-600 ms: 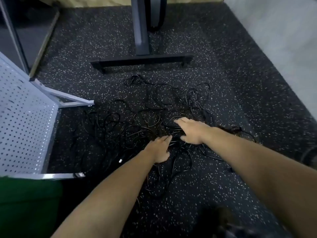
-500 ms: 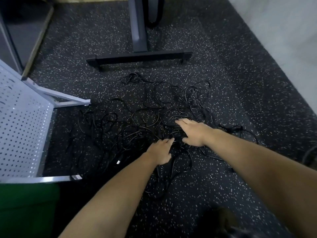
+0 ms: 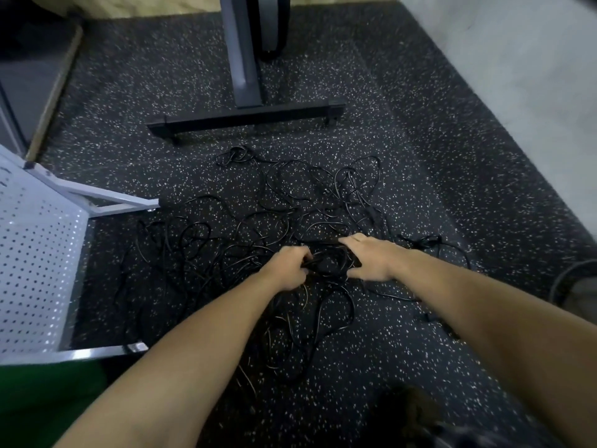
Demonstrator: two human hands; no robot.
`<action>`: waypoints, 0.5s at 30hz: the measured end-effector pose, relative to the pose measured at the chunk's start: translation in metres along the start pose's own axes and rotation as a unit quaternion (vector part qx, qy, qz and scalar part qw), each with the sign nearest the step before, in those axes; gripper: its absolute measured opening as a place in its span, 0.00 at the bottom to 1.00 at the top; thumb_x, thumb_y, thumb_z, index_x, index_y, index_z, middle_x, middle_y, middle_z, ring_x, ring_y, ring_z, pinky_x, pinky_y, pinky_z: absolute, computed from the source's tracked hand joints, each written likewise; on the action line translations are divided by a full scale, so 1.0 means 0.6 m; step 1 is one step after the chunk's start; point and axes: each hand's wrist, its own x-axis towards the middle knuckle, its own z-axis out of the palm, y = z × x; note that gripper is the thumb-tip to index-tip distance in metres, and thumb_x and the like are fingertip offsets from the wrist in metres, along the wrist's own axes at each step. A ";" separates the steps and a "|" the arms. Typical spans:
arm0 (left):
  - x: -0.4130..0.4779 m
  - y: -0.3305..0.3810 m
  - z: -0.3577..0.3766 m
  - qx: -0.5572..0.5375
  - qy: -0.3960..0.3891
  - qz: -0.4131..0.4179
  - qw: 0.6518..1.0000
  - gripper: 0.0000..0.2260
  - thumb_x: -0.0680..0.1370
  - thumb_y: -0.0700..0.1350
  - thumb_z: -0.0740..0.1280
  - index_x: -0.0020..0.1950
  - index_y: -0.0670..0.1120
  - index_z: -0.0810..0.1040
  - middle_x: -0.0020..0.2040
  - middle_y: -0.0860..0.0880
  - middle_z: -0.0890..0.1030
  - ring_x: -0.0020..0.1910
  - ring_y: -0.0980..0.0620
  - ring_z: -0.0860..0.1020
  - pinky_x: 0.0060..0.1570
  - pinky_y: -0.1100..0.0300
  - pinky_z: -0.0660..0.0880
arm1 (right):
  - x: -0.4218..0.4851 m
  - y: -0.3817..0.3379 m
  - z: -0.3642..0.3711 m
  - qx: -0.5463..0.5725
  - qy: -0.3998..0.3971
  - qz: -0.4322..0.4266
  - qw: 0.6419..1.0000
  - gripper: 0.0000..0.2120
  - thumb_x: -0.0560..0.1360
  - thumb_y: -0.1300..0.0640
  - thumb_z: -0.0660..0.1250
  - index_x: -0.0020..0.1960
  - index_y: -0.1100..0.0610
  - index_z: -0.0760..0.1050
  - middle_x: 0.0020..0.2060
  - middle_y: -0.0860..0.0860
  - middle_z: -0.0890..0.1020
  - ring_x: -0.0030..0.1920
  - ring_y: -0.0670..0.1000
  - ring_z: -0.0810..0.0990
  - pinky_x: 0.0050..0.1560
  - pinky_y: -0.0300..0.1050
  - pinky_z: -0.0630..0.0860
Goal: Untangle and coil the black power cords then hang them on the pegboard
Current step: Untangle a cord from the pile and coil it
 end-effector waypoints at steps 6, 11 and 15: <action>-0.112 0.039 -0.190 0.009 0.064 0.056 0.996 0.09 0.82 0.41 0.69 0.62 0.46 0.76 0.55 0.45 0.80 0.54 0.46 0.79 0.55 0.50 0.77 | -0.053 -0.071 -0.098 0.181 0.131 -0.012 0.975 0.35 0.79 0.37 0.69 0.80 0.50 0.64 0.71 0.56 0.76 0.66 0.55 0.77 0.68 0.50 0.73; -0.223 0.054 -0.319 -0.039 0.154 0.062 0.985 0.09 0.83 0.42 0.69 0.62 0.48 0.75 0.54 0.47 0.81 0.53 0.48 0.79 0.54 0.52 0.75 | -0.127 -0.157 -0.208 0.288 0.287 -0.068 0.911 0.25 0.78 0.46 0.74 0.71 0.53 0.74 0.55 0.47 0.77 0.54 0.48 0.77 0.55 0.38 0.67; -0.290 0.064 -0.351 -0.035 0.214 0.090 0.972 0.11 0.79 0.41 0.72 0.60 0.47 0.77 0.51 0.49 0.81 0.51 0.49 0.78 0.48 0.58 0.70 | -0.169 -0.215 -0.254 0.288 0.379 -0.094 0.874 0.21 0.76 0.54 0.77 0.67 0.56 0.79 0.54 0.50 0.84 0.47 0.46 0.78 0.51 0.36 0.69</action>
